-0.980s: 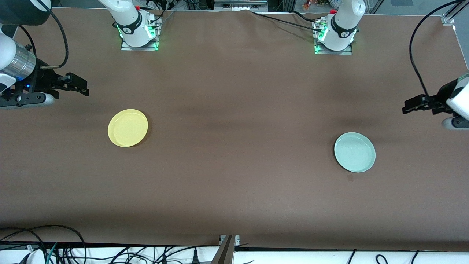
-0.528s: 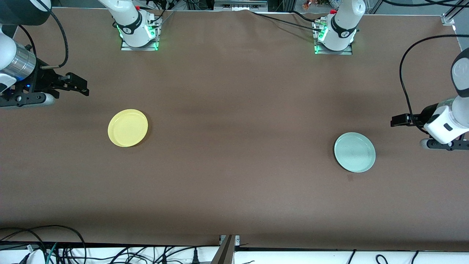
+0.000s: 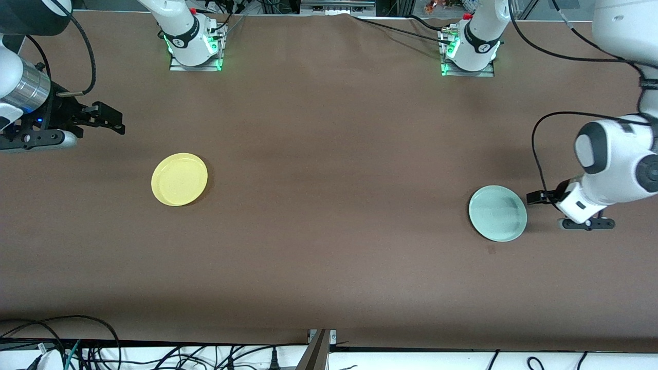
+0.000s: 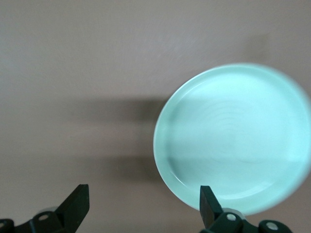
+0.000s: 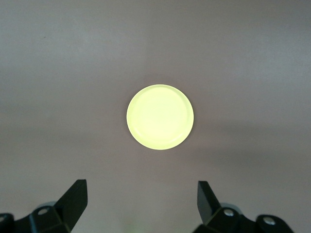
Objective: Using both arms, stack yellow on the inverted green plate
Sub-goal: 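Move the left gripper to the green plate rim and grasp it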
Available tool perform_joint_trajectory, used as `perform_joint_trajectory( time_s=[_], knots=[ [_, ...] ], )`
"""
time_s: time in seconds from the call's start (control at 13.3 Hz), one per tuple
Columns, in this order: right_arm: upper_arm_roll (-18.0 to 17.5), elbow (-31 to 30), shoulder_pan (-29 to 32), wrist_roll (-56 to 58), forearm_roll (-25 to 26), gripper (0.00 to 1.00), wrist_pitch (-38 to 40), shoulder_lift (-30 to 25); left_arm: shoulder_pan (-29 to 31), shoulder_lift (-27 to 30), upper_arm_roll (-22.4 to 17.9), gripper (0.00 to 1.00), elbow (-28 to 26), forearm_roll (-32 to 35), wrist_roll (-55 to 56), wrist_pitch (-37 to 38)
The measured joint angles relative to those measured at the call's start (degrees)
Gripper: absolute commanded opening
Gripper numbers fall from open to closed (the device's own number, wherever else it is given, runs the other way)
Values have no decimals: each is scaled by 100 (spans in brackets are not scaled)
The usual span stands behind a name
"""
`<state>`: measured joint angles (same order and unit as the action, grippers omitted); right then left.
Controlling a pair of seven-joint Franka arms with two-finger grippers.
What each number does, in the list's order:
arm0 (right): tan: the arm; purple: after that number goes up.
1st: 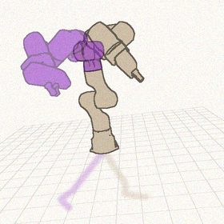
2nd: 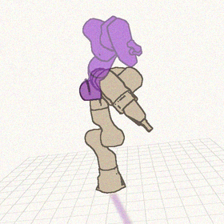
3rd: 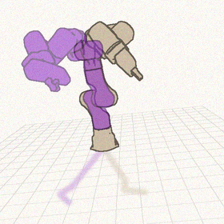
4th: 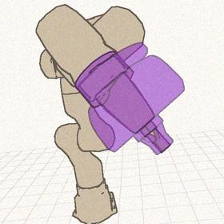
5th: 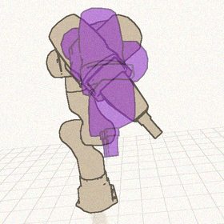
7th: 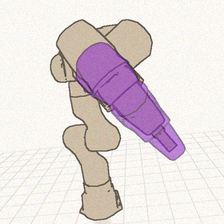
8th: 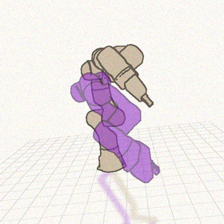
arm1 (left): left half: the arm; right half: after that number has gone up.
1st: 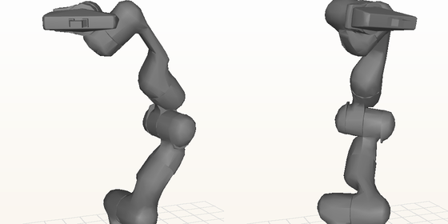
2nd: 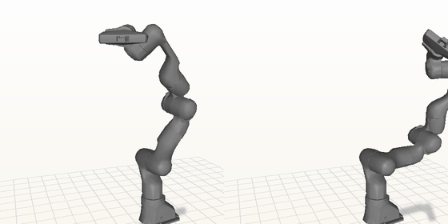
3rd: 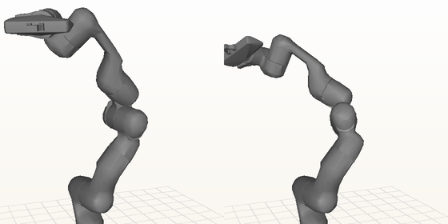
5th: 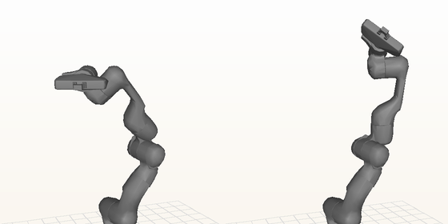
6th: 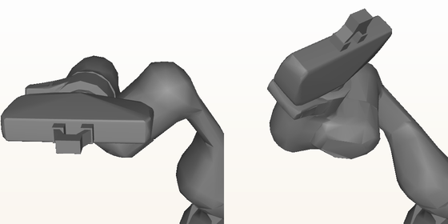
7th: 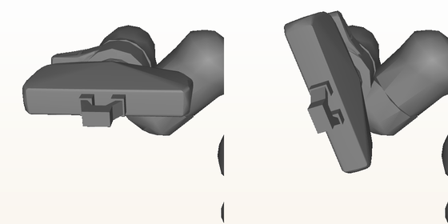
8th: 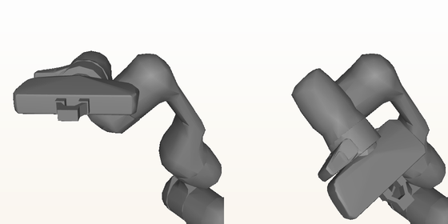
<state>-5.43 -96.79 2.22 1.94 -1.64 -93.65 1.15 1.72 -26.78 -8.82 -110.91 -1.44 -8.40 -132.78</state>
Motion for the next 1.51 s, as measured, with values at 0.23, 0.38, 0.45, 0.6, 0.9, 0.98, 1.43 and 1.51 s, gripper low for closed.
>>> perform_joint_trajectory(
  time_s=[0.23, 0.38, 0.45, 0.6, 0.9, 0.98, 1.43, 1.51],
  knots=[
    [0, 0, 0, 0, 0, 100, 1, 0, 86, -210, -1, 100, -575, 0, 9, -701],
    [0, 0, 0, 0, 0, 100, 1, 0, 96, -303, 1, 100, -587, 0, 26, -848],
    [0, 0, 0, 0, 0, 100, 1, 0, 95, -318, 8, 100, -586, 0, 46, -873],
    [0, 0, 0, 0, 0, 100, 1, 0, 73, -335, 24, 93, -571, 0, 92, -885],
    [0, 0, 0, 0, 0, 100, 1, 0, 39, -494, 49, 30, -402, 0, 156, -904],
    [0, 0, 0, 0, 0, 100, 1, 0, 39, -510, 50, 17, -384, 0, 155, -904],
    [0, 0, 0, 0, 0, 100, 2, 0, -54, -584, 66, 0, -63, 1, 140, -715],
    [0, 0, 0, 0, 0, 100, 3, 0, -67, -585, 66, 0, 44, 1, 130, -554]
  ],
)
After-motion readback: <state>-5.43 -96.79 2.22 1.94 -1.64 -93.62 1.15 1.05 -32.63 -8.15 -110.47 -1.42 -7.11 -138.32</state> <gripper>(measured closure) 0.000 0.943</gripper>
